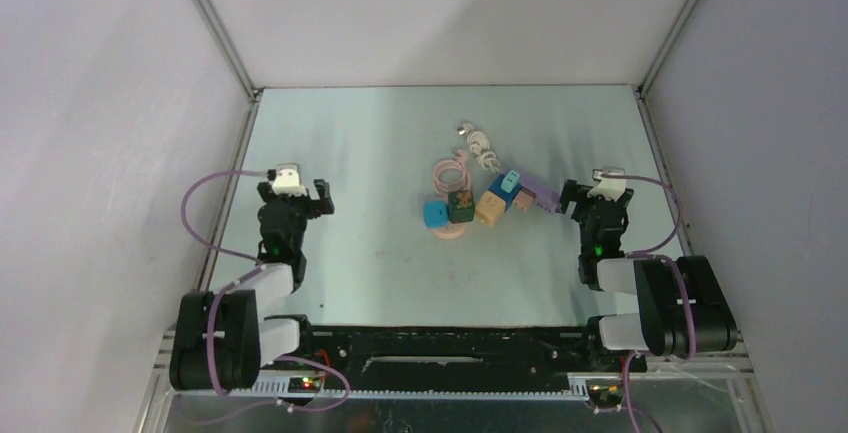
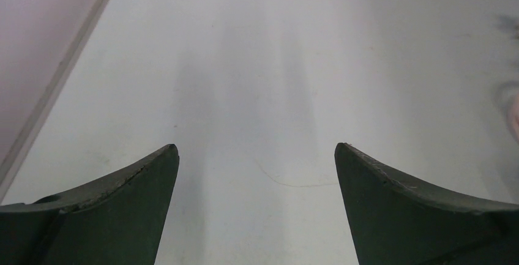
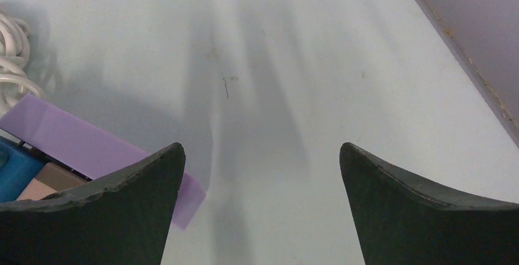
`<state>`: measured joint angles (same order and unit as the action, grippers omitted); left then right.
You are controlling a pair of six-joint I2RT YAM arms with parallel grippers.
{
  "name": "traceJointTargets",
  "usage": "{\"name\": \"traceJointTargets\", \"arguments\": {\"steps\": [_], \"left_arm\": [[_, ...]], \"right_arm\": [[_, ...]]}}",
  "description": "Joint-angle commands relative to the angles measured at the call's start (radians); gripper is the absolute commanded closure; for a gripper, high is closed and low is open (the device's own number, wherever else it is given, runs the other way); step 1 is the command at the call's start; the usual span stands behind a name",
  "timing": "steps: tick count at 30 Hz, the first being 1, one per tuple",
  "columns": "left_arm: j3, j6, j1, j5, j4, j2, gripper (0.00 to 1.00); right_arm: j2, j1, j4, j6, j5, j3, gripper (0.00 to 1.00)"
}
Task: Insert the plug
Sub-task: Reset both arms
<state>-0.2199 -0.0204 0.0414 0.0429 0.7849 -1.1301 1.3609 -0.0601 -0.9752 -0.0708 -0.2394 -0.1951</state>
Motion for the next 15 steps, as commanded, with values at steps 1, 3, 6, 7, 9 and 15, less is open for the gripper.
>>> {"name": "traceJointTargets", "arguments": {"steps": [1, 3, 6, 7, 9, 15], "left_arm": [[-0.008, 0.006, -0.002, -0.275, 0.168, -0.103, 0.0], [0.058, 0.004, -0.016, -0.328, 0.356, -0.135, 0.0], [0.031, 0.019, -0.025, -0.289, 0.264, -0.122, 0.0], [0.032, 0.012, -0.023, -0.308, 0.284, -0.129, 0.0], [0.035, 0.015, -0.027, -0.32, 0.276, -0.12, 0.0], [0.024, 0.013, -0.022, -0.306, 0.265, -0.131, 0.0]], "right_arm": [[-0.003, 0.005, -0.063, 0.014, -0.003, -0.023, 0.01], [-0.004, 0.005, -0.065, 0.014, -0.002, -0.023, 0.0], [-0.004, 0.005, -0.064, 0.014, -0.001, -0.023, 0.0], [-0.004, 0.005, -0.066, 0.013, -0.002, -0.022, 0.0], [-0.003, 0.005, -0.064, 0.014, -0.001, -0.022, 0.0], [-0.004, 0.005, -0.065, 0.014, -0.003, -0.023, 0.0]]}}
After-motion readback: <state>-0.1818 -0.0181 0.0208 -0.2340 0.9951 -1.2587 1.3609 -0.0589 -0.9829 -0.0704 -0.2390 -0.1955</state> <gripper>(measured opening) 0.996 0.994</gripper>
